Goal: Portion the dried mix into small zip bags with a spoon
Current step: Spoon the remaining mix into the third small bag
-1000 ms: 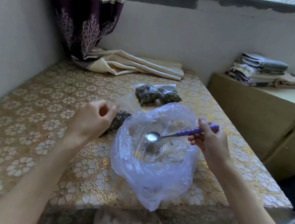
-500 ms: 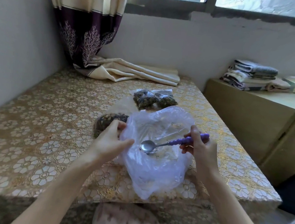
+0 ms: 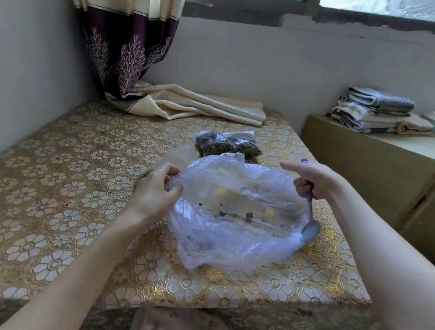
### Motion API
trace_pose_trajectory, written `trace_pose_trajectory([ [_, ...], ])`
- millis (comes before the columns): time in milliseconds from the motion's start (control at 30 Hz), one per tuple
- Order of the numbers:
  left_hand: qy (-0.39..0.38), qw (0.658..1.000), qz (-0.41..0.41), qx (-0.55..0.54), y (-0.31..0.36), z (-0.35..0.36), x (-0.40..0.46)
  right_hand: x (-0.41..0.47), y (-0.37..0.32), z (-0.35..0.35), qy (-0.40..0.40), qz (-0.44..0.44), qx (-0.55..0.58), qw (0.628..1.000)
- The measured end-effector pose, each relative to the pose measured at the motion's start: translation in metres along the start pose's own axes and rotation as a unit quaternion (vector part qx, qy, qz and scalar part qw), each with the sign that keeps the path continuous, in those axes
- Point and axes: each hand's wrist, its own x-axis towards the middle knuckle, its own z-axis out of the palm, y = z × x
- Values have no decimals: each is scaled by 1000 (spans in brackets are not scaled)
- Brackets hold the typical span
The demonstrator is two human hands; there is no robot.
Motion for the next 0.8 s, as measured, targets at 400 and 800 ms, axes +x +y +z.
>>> trace_pose_trajectory([
  [400,19,1000,5,3,-9,7,9,-33,-51,21,58,-172,24,983],
  [800,-2,1000,-10,-22,-8,10,14,-54,-56,29,93,-253,-31,962],
])
